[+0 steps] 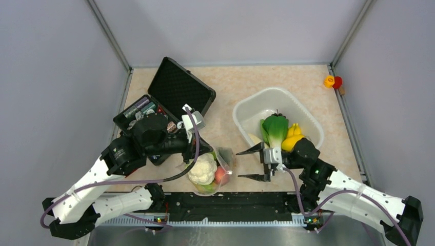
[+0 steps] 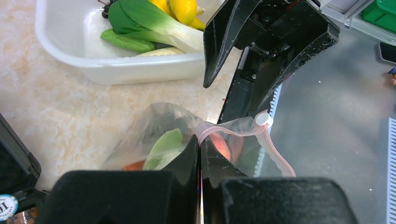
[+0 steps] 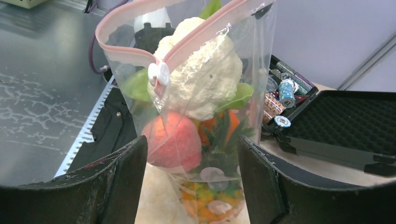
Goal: Place the food in the zip-top bag and seal the zipper
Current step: Adjust the zipper food storage bag at the center of the board.
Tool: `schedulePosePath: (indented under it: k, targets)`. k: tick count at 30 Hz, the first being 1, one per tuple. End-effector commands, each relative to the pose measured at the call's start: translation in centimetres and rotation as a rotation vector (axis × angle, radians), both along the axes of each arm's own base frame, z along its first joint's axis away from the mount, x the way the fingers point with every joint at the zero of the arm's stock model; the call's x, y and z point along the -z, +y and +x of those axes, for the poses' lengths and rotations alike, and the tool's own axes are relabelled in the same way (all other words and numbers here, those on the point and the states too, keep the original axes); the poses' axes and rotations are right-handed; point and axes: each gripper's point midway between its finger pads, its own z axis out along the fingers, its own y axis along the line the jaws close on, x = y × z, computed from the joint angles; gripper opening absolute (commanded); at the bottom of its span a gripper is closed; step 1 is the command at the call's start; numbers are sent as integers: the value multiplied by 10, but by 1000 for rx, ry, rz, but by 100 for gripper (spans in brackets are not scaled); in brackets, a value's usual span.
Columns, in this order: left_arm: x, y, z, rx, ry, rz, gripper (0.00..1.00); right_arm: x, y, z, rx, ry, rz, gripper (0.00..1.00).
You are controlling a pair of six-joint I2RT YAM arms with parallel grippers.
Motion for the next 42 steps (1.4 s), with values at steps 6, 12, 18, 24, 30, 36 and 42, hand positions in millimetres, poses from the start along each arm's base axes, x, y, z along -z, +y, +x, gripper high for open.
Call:
schedulePosePath:
  k: [6, 12, 18, 24, 30, 36, 42]
  targets:
    - [-41, -6, 0, 21, -97, -133, 0, -40, 6, 2, 0, 47, 134, 71]
    - [-39, -7, 1, 10, -89, -139, 0, -40, 21, 4, -50, 62, 118, 61]
    - [-36, -1, 7, -41, -96, -139, 0, -38, 24, 5, -53, 71, 143, 44]
    - [-31, 4, 12, -92, -96, -153, 0, -50, 22, 7, -40, 93, 205, 45]
    - [-33, 2, 14, -94, -97, -161, 0, -40, 33, 10, -61, 132, 164, 29]
    - [-37, 7, 17, -131, -107, -176, 0, -34, 33, 7, -75, 131, 159, 41]
    - [-40, 10, 16, -135, -116, -188, 0, -39, 29, 4, -85, 105, 189, 20]
